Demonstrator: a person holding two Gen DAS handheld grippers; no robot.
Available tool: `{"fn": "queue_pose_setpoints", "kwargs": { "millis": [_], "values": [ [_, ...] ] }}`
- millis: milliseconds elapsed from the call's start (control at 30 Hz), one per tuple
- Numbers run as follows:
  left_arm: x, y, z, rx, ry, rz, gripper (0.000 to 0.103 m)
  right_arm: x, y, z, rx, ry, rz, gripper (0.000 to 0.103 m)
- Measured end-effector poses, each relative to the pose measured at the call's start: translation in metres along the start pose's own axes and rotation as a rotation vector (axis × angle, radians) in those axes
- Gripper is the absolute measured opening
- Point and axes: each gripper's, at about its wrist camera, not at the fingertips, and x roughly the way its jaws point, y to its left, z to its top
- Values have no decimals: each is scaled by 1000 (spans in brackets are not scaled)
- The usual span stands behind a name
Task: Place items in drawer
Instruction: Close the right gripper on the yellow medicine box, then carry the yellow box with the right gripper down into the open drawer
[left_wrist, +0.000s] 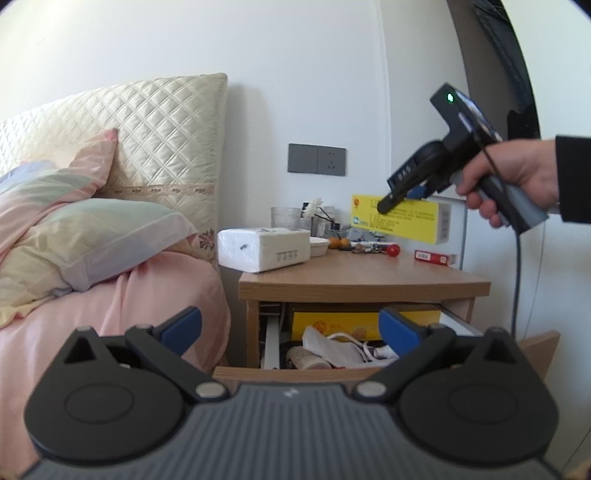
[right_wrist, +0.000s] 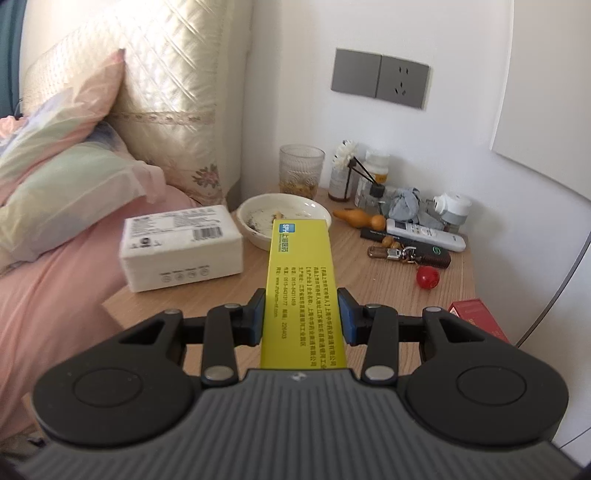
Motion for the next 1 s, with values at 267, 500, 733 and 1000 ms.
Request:
{"fn": "queue_pose_setpoints", "kwargs": {
  "millis": [267, 500, 733, 1000],
  "values": [
    [-2, -7, -2, 16, -1, -8, 103, -45, 26, -14, -38, -15, 56, 43],
    [1, -17, -10, 40, 32, -20, 103, -66, 49, -36, -83, -7, 133, 43],
    [-5, -25, -14, 36, 31, -47, 103, -68, 70, -60, -162, 43, 210, 43],
    [-6, -32, -17, 52, 35, -73, 103, -43, 86, -85, -276, 125, 286, 43]
  ]
}}
